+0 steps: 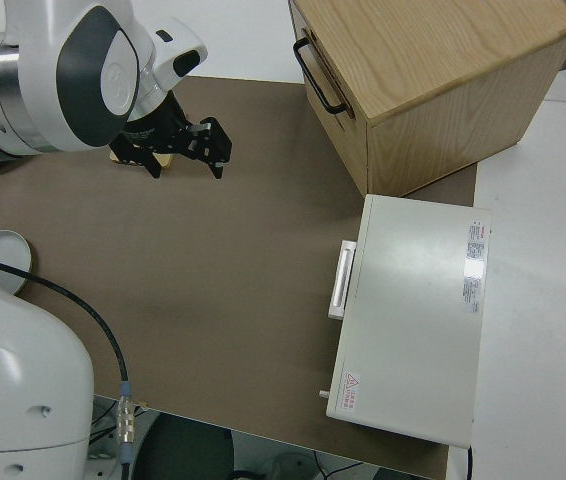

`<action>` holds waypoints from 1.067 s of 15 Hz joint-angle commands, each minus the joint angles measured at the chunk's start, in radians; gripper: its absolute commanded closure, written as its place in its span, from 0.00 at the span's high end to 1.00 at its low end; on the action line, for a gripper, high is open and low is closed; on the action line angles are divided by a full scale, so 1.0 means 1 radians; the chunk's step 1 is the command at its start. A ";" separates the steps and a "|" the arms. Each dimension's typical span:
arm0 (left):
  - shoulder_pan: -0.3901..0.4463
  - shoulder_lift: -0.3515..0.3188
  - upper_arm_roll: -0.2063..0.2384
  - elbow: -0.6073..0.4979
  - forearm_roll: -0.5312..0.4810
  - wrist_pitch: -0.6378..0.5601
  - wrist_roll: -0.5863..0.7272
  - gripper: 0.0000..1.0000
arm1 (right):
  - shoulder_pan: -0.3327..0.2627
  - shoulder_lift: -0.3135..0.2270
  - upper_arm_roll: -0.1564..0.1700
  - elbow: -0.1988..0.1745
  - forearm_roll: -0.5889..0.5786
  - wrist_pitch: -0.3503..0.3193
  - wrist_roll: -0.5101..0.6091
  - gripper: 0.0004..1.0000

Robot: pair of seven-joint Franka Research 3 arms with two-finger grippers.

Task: Pick gray plate from table and place it on lower plate rack with left arm
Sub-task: 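Lower the left gripper onto the gray plate rim and close it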

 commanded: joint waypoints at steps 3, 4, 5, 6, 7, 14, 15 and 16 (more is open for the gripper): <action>-0.005 0.039 -0.001 -0.059 -0.008 0.116 -0.012 0.99 | -0.010 -0.002 0.006 0.006 0.010 -0.014 0.000 0.99; -0.007 0.050 -0.003 -0.067 -0.008 0.133 -0.012 0.99 | -0.010 -0.002 0.006 0.006 0.010 -0.014 0.000 0.99; -0.007 0.064 -0.003 -0.069 -0.008 0.150 -0.012 0.99 | -0.010 -0.002 0.006 0.006 0.010 -0.014 0.000 0.99; -0.007 0.079 -0.003 -0.072 -0.008 0.166 -0.012 0.99 | -0.010 -0.002 0.006 0.006 0.010 -0.014 0.000 0.99; -0.007 0.092 -0.003 -0.075 -0.008 0.184 -0.012 0.99 | -0.010 -0.002 0.006 0.006 0.010 -0.014 0.000 0.99; -0.005 0.145 -0.003 -0.104 -0.008 0.273 -0.012 0.99 | -0.010 -0.002 0.006 0.006 0.010 -0.014 0.000 0.99; -0.005 0.147 -0.003 -0.102 -0.008 0.273 -0.012 0.99 | -0.010 -0.002 0.006 0.006 0.010 -0.014 -0.001 0.99; -0.005 0.147 -0.003 -0.102 -0.008 0.273 -0.012 0.99 | -0.010 -0.002 0.006 0.006 0.010 -0.014 0.000 0.99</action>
